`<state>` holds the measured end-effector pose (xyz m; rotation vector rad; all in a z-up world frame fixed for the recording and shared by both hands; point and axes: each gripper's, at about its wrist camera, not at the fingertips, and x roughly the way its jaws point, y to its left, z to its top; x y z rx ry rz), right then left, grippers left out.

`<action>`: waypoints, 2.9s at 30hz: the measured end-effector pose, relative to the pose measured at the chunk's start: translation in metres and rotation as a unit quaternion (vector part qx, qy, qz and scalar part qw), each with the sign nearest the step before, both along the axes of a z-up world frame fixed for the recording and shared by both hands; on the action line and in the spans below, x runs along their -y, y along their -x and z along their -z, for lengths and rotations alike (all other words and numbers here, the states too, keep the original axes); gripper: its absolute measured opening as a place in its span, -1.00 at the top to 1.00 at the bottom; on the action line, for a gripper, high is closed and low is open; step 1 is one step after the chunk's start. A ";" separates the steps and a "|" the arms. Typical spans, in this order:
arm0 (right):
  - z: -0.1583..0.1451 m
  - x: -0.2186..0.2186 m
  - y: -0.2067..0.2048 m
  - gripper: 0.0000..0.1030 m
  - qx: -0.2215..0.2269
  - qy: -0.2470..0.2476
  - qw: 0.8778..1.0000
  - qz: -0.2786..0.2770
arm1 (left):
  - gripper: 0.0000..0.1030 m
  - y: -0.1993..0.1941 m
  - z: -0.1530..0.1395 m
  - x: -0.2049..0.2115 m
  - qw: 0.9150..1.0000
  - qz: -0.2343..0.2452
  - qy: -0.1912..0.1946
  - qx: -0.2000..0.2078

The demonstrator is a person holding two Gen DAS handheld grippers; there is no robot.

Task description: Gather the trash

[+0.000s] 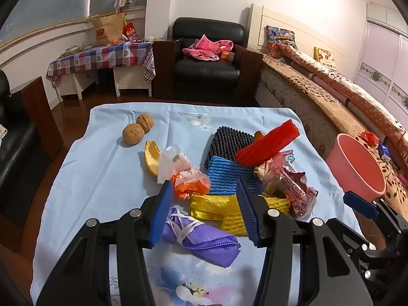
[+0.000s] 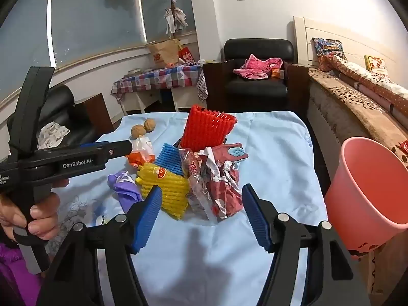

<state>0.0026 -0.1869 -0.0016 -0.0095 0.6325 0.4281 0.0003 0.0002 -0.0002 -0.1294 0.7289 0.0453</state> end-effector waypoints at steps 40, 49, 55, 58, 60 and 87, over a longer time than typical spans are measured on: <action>0.004 0.020 -0.011 -0.25 -0.014 -0.021 0.999 0.042 | -0.01 0.001 0.002 0.000 1.000 -0.006 -0.005 -0.005; 0.005 0.021 -0.011 -0.25 -0.016 -0.022 0.999 0.046 | -0.01 0.001 0.002 0.001 1.000 -0.006 -0.006 -0.005; 0.007 0.022 -0.012 -0.25 -0.018 -0.022 0.998 0.049 | -0.01 0.001 0.002 0.002 1.000 -0.005 -0.005 -0.007; 0.007 0.022 -0.012 -0.25 -0.018 -0.022 0.998 0.050 | -0.01 0.000 0.011 0.009 1.000 -0.003 -0.005 -0.009; 0.008 0.022 -0.012 -0.25 -0.019 -0.022 0.998 0.050 | -0.01 0.000 0.013 0.010 1.000 -0.002 -0.003 -0.010; 0.013 0.027 -0.014 -0.25 -0.027 -0.027 0.998 0.057 | -0.01 0.004 0.012 0.004 0.998 0.057 0.037 -0.008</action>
